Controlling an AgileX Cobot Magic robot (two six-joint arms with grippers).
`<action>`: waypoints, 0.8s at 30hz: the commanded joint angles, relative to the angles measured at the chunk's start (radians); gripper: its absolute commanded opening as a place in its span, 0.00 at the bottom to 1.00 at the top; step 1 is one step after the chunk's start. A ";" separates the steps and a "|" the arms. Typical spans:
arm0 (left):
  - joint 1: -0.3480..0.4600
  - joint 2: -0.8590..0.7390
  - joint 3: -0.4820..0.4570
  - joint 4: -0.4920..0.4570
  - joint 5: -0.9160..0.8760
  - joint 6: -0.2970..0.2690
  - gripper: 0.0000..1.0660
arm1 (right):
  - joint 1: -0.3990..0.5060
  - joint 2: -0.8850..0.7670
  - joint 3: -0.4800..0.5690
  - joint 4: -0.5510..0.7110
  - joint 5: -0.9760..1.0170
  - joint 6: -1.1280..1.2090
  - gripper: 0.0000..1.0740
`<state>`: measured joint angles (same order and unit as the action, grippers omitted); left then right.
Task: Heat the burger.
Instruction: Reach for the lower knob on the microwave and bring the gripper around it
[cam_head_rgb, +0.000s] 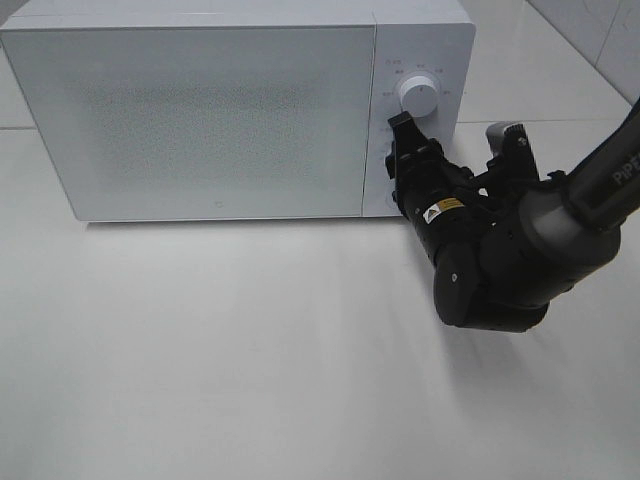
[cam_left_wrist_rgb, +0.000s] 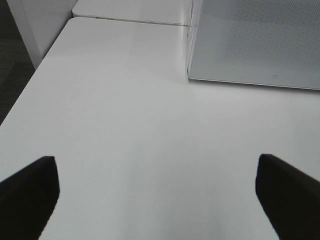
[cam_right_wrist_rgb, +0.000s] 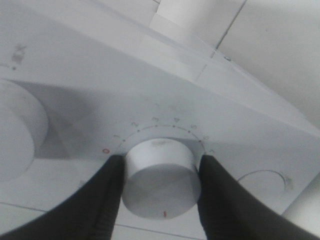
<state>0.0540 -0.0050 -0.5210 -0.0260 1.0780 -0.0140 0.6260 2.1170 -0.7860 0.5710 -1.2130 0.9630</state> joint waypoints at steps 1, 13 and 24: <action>0.001 -0.015 0.003 -0.004 -0.009 -0.005 0.94 | 0.004 -0.007 -0.031 -0.148 -0.221 0.150 0.00; 0.001 -0.015 0.003 -0.004 -0.009 -0.005 0.94 | 0.004 -0.007 -0.031 -0.150 -0.221 0.608 0.00; 0.001 -0.015 0.003 -0.004 -0.009 -0.005 0.94 | 0.004 -0.007 -0.031 -0.140 -0.221 0.655 0.00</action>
<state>0.0540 -0.0050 -0.5210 -0.0260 1.0780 -0.0140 0.6260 2.1170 -0.7840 0.5690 -1.2170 1.5990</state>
